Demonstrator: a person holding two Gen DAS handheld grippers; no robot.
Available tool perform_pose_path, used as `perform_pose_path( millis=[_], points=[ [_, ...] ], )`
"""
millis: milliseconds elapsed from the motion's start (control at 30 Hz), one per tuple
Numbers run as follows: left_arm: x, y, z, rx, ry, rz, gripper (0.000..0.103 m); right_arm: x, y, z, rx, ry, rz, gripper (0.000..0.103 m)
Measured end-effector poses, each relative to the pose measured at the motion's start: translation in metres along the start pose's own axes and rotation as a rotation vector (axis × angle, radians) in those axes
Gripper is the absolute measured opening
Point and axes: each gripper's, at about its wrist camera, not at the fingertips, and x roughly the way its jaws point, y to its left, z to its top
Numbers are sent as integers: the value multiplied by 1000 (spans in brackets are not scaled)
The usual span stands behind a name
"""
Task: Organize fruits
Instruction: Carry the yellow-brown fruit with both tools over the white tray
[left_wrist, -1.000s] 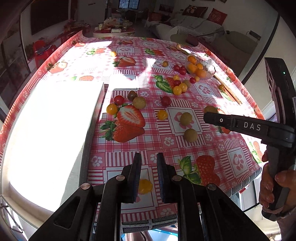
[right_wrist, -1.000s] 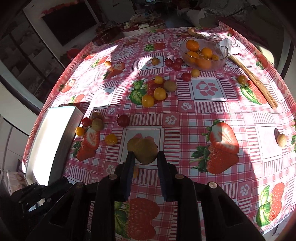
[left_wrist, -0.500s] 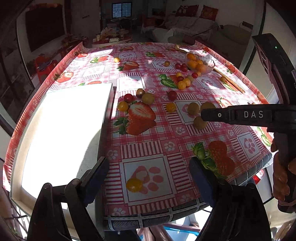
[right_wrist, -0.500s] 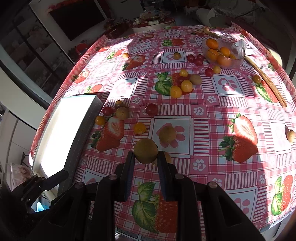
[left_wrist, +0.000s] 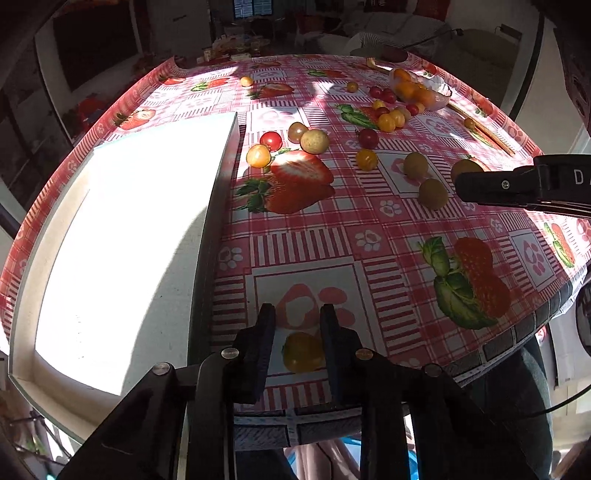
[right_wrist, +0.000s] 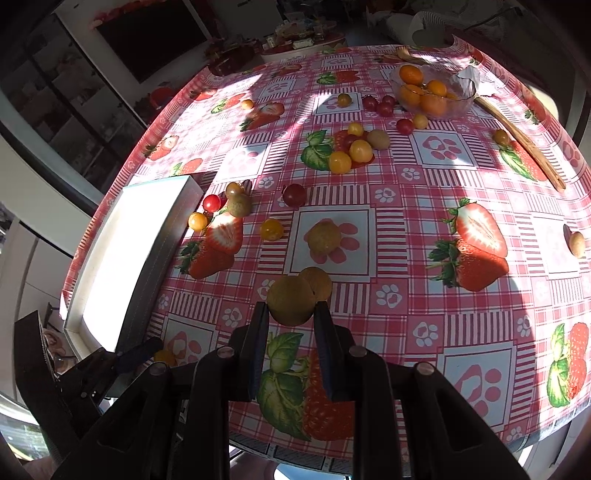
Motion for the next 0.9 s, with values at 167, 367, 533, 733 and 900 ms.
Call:
perform_pose_path(
  millis=[167,367,533,733,900],
  points=[
    [-3,0,-4,5,-21,-13,19,-2,1,0,9,-13,13,27],
    [-8,10,-1,-45,-22,-77,19,-1,4,1,6,-9,20,27],
    [-18,11,4,-59,-38,-121,19,-4,8,6,-3,-21,23,27],
    [-37,16,15,-108,-72,-164,19,-6,19,13,-23,-24,33,27],
    [-54,36,28,-145,-119,-144,19,-5,39,22,-63,-20,47,27]
  ],
)
